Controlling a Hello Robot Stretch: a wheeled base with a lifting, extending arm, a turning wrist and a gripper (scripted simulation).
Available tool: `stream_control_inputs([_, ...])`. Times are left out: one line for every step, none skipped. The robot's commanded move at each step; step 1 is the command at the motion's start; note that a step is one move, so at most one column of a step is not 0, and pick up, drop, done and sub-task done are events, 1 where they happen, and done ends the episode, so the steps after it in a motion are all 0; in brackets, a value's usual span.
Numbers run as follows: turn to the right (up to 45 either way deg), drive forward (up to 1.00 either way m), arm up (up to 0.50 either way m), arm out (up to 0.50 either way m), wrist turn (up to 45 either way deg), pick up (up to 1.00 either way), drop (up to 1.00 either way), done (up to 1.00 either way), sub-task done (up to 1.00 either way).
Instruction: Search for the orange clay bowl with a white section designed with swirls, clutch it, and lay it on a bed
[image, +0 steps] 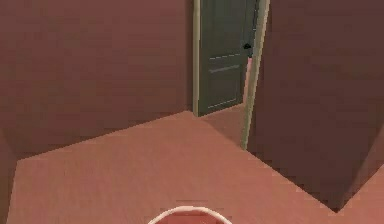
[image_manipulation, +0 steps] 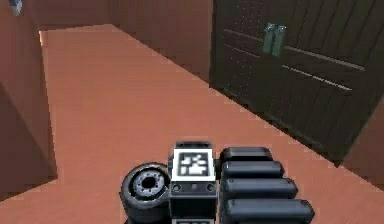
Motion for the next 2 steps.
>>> stream_control_inputs([0.0, 1.00, 0.00, 0.00, 0.0, 0.00, 0.00, 0.00, 0.00])
stream_control_inputs([0.0, 0.75, 0.00, 0.00, 0.0, 0.00, 0.00, 0.00, 0.00])
